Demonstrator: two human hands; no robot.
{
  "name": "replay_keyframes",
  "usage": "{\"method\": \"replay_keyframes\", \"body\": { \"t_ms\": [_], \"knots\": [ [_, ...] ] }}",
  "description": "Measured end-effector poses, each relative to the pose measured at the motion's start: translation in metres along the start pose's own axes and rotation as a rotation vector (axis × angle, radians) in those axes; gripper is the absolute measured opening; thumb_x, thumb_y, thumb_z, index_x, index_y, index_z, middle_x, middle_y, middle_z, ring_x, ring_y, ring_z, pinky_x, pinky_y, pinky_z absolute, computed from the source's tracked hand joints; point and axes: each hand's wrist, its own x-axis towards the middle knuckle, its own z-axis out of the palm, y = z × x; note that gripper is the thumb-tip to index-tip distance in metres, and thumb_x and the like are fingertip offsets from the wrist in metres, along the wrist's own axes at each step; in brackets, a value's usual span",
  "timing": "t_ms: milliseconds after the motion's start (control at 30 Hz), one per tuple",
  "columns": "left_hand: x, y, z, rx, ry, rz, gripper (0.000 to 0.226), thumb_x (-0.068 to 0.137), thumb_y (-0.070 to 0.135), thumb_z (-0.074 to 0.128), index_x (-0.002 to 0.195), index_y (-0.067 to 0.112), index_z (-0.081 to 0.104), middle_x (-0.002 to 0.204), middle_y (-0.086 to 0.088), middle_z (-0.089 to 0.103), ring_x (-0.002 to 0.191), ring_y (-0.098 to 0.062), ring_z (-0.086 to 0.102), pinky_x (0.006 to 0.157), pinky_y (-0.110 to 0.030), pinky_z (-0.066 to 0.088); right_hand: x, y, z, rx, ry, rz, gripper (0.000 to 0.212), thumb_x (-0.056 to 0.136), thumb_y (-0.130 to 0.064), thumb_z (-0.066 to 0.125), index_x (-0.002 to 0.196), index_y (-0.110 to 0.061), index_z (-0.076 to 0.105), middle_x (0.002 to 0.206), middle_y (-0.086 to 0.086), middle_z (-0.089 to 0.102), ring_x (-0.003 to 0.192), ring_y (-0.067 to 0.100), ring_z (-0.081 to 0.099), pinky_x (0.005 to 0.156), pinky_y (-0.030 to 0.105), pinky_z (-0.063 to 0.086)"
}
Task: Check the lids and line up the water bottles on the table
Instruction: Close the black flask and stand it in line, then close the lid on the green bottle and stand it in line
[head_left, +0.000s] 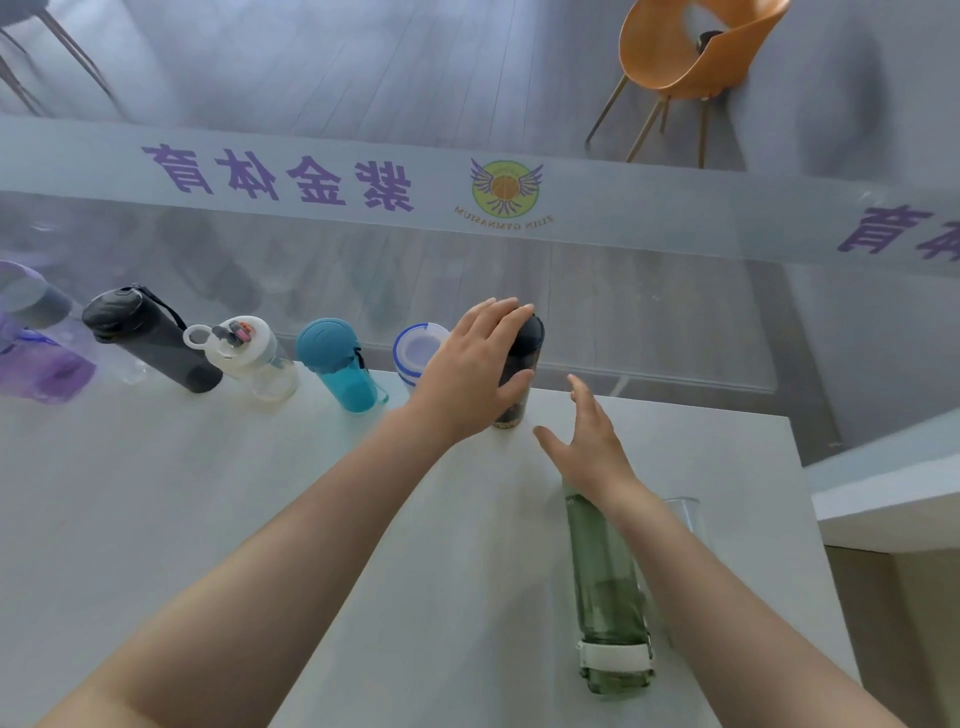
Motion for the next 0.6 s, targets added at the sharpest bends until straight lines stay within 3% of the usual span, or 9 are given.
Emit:
{"method": "replay_keyframes", "body": {
  "t_ms": [133, 267, 367, 600],
  "knots": [
    [-0.022, 0.022, 0.016, -0.016, 0.102, 0.009, 0.058, 0.090, 0.027, 0.060, 0.144, 0.014, 0.042, 0.151, -0.002, 0.040, 0.144, -0.021, 0.028, 0.118, -0.032, 0.021, -0.035, 0.021, -0.018, -0.026, 0.002, -0.005, 0.074, 0.091, -0.032, 0.060, 0.151, -0.024, 0.017, 0.156, -0.001, 0.027, 0.143, 0.018, 0.024, 0.115, 0.036, 0.025],
    [-0.053, 0.045, 0.039, -0.055, 0.102, -0.003, 0.053, 0.089, 0.023, 0.060, 0.140, 0.014, 0.046, 0.148, -0.002, 0.045, 0.141, -0.020, 0.033, 0.117, -0.031, 0.025, -0.078, 0.046, -0.033, -0.046, -0.024, -0.033, 0.068, 0.094, -0.027, 0.056, 0.151, -0.022, 0.020, 0.156, -0.003, 0.027, 0.143, 0.015, 0.023, 0.115, 0.032, 0.022],
    [-0.081, 0.061, 0.062, -0.120, 0.022, -0.059, 0.052, 0.089, 0.022, 0.059, 0.139, 0.015, 0.047, 0.145, -0.002, 0.046, 0.136, -0.022, 0.037, 0.115, -0.032, 0.030, -0.109, 0.069, -0.039, -0.064, -0.062, -0.037, 0.066, 0.094, -0.024, 0.054, 0.151, -0.022, 0.020, 0.156, -0.004, 0.027, 0.143, 0.014, 0.023, 0.114, 0.026, 0.018],
    [-0.162, 0.090, 0.119, -0.272, -0.265, -0.385, 0.049, 0.096, 0.030, 0.053, 0.143, 0.024, 0.041, 0.147, 0.004, 0.041, 0.136, -0.016, 0.037, 0.112, -0.029, 0.030, -0.168, 0.115, -0.040, -0.042, -0.238, 0.000, 0.063, 0.095, -0.025, 0.051, 0.150, -0.028, 0.020, 0.156, -0.006, 0.026, 0.141, 0.013, 0.028, 0.114, 0.028, 0.024]
  ]
}}
